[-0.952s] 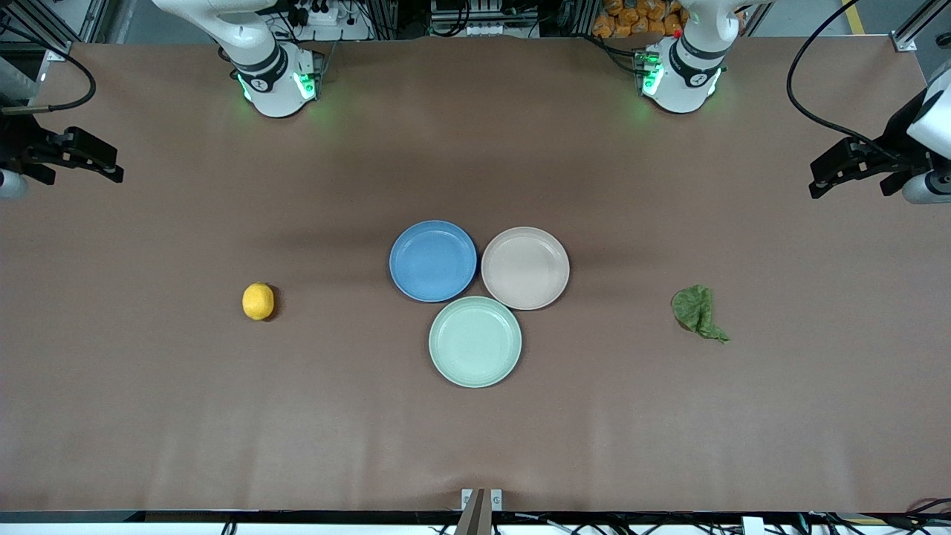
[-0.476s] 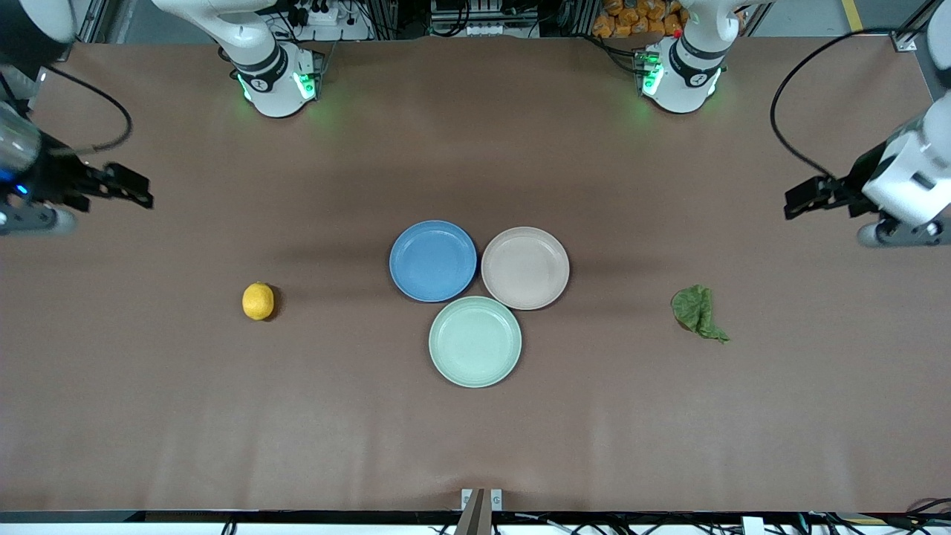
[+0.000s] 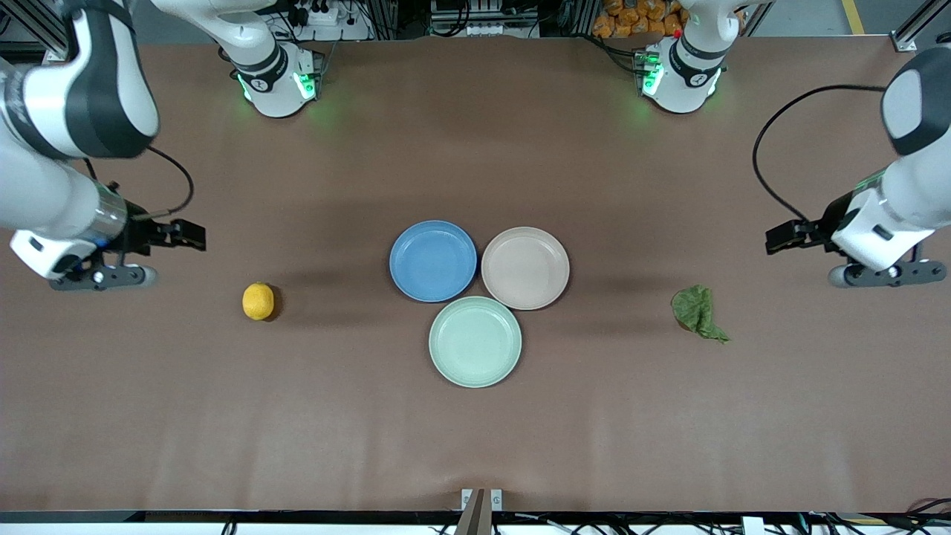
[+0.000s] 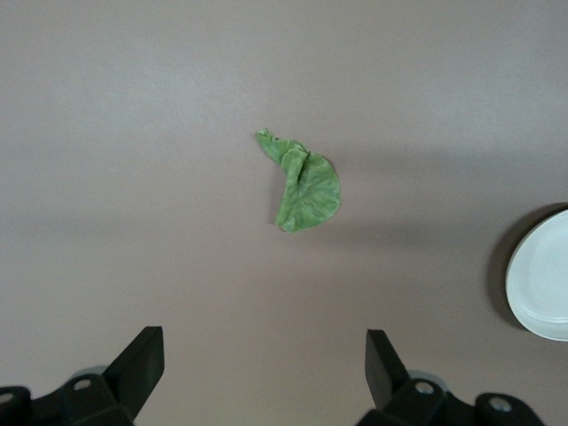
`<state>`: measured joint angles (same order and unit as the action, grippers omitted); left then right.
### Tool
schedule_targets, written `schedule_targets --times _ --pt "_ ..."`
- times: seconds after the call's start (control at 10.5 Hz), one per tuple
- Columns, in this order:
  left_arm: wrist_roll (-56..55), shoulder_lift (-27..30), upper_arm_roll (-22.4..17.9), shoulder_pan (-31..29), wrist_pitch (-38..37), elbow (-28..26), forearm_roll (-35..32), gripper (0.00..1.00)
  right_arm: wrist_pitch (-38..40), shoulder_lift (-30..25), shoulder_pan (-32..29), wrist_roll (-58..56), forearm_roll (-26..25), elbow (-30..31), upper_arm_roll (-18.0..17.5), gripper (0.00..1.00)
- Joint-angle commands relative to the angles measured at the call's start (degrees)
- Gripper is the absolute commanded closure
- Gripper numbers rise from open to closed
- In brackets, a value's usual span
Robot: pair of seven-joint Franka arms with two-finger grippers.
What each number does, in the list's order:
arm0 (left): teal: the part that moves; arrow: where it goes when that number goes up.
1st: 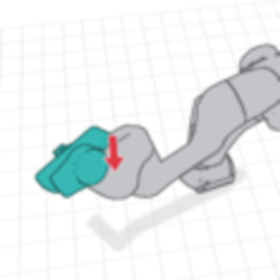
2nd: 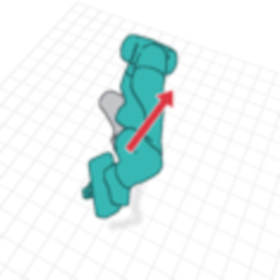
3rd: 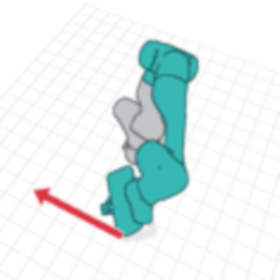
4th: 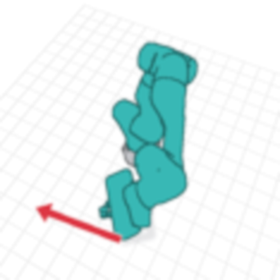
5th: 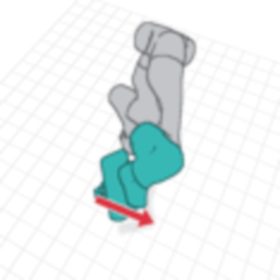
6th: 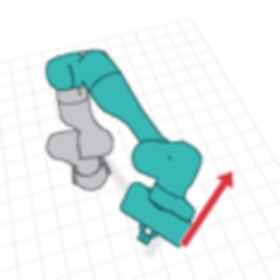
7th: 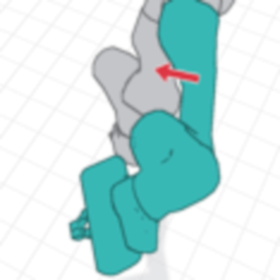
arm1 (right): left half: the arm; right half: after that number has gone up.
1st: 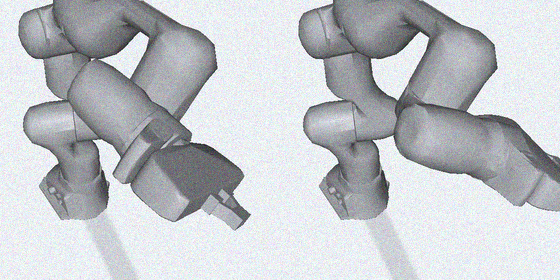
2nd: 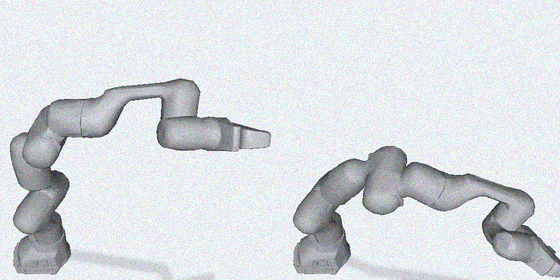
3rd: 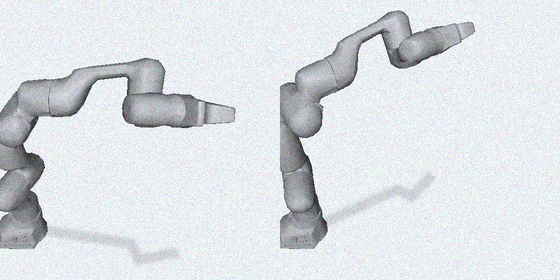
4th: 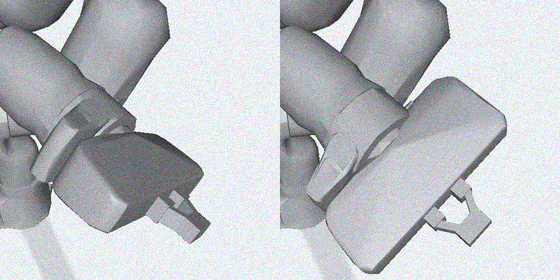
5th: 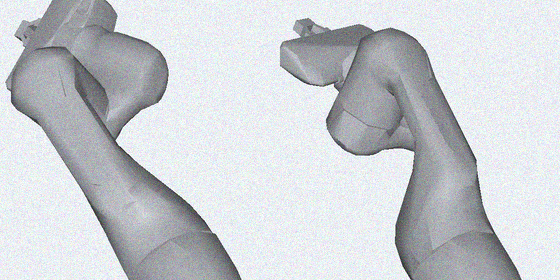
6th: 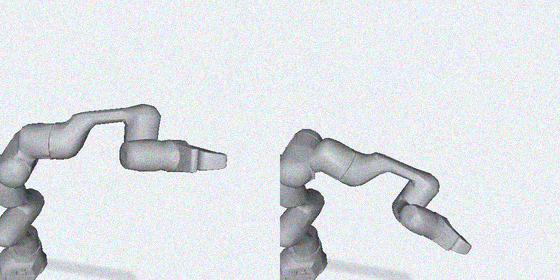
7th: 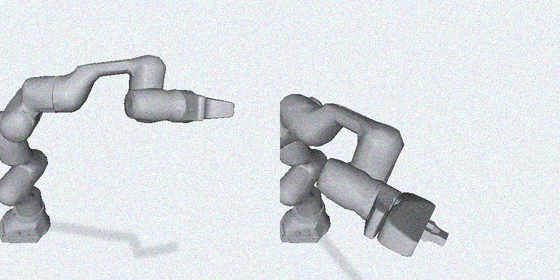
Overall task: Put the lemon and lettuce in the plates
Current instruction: 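Lower the right gripper onto the lemon while the left gripper lowers onto lettuce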
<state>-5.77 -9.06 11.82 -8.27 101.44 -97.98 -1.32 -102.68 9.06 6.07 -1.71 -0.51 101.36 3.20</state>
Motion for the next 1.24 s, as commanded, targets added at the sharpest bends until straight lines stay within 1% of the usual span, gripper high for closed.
schedule_targets --times 0.0,0.19,0.38,0.48,0.57,0.76,0.95,1.14 --pt "1.2 -1.31 0.22 -0.34 3.04 -1.85 -1.32 0.0 -8.36 0.6 0.0 0.39 0.07 6.45 -0.04 0.0" --pt "1.2 -1.57 0.13 -0.34 7.17 -5.8 -1.41 0.0 -18.73 2.88 0.0 0.39 0.07 12.26 -0.04 0.0" --pt "1.11 -2.98 0.31 0.18 12.7 -9.23 -7.26 0.0 -25.43 6.66 0.0 0.48 0.07 14.82 -0.04 0.0" --pt "0.41 -3.68 0.4 0.19 15.42 -11.25 -7.56 0.0 -29.29 8.42 0.0 0.39 0.07 16.31 -0.04 0.0" --pt "0.15 -5.16 0.4 0.19 17.1 -11.7 -7.56 0.0 -33.16 9.56 0.0 0.74 0.07 17.63 -0.04 0.0" --pt "-2.13 -8.85 0.48 0.1 19.21 -11.62 -7.03 0.0 -35.82 12.03 0.26 1.01 0.5 18.0 -0.04 0.0" --pt "-3.54 -12.54 0.57 0.28 20.54 -11.62 -7.03 0.0 -39.41 15.1 1.05 1.01 4.27 18.08 0.05 0.0" --pt "-3.64 -16.06 0.57 0.27 23.69 -11.53 -7.03 0.0 -42.93 17.74 1.66 1.01 4.64 18.17 0.05 0.0"
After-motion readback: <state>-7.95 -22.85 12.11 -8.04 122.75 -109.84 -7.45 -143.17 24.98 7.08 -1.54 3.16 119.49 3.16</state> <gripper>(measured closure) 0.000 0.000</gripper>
